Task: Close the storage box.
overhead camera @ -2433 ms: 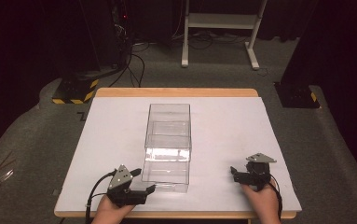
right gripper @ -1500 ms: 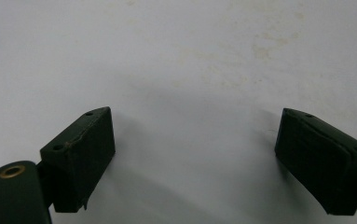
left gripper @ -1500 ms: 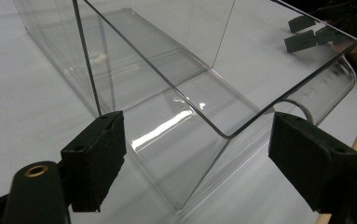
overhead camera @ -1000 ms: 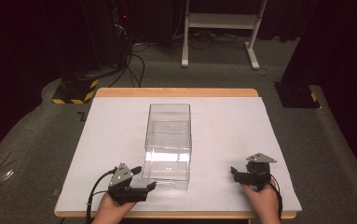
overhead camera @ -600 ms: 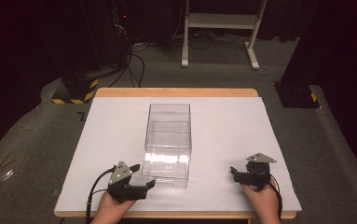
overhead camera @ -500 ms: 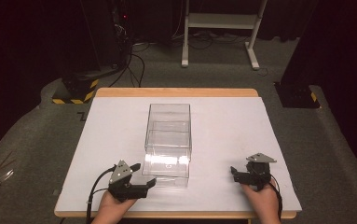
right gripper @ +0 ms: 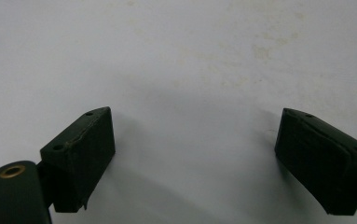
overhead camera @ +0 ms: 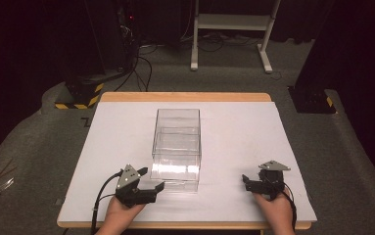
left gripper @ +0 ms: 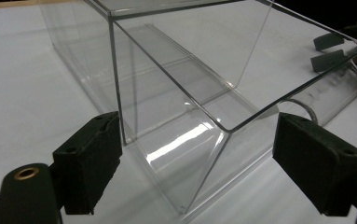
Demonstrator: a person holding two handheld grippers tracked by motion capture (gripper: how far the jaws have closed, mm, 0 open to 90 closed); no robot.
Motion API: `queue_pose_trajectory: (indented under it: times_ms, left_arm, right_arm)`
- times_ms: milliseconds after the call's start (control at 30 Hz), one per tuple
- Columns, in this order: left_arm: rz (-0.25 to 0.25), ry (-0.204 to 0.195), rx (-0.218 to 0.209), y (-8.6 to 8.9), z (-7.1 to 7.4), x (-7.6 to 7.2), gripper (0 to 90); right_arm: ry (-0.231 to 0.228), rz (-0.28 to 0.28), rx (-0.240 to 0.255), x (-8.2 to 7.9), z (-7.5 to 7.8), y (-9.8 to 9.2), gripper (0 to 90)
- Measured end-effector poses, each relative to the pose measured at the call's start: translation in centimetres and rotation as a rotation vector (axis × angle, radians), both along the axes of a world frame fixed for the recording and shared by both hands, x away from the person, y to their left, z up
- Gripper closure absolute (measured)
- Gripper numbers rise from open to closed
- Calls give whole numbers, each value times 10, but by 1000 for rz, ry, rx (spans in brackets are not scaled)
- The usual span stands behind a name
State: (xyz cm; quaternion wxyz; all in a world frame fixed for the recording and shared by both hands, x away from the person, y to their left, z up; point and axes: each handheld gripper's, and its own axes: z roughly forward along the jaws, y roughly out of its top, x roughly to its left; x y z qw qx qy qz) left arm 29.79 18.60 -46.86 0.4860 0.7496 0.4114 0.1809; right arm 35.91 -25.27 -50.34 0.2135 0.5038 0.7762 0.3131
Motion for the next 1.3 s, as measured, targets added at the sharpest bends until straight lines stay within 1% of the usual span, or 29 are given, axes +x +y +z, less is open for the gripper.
queue_pose_trajectory:
  times_ms: [67, 133, 200, 333, 467, 567, 733, 833, 867, 933, 1000, 1100, 1267, 1300]
  left_arm:
    - [9, 8, -9, 0, 0, 7, 162]
    - [9, 16, -17, 0, 0, 9, 161]
    - [12, 17, -13, 0, 0, 13, 161]
    - [18, 37, -30, -1, 1, 24, 161]
    - [14, 48, -28, -2, 1, 31, 158]
    - [14, 53, -29, -2, 1, 34, 154]
    - [22, 50, -27, -3, 1, 35, 156]
    - [29, 41, -11, -4, 1, 33, 158]
    - [30, 45, -21, -4, 0, 35, 153]
    - [27, 46, -23, -4, 0, 35, 148]
    - [37, 41, -19, -5, 0, 36, 150]
    - [44, 47, -31, -4, -1, 40, 148]
    - [57, 44, -32, -4, -1, 47, 147]
    - [66, 45, -31, -5, -2, 51, 147]
  right_arm:
    - [0, 0, 1, 0, 0, 0, 118]
    - [0, 0, 0, 0, 0, 0, 118]
    - [0, 0, 1, 0, 0, 0, 118]
    - [0, 0, 0, 0, 0, 0, 118]
    - [0, 0, 1, 0, 0, 0, 117]
    - [1, 0, 1, 0, 0, 0, 118]
    - [1, 0, 1, 0, 0, 0, 118]
    - [2, 1, 1, 0, 0, 0, 118]
    - [2, 0, 1, 0, 0, 0, 118]
    - [2, 0, 1, 0, 0, 0, 118]
    - [2, 0, 1, 0, 0, 0, 118]
    - [2, 0, 1, 0, 0, 0, 118]
    - [1, 0, 1, 0, 0, 0, 117]
    - [-2, 2, 1, 1, 0, 0, 118]
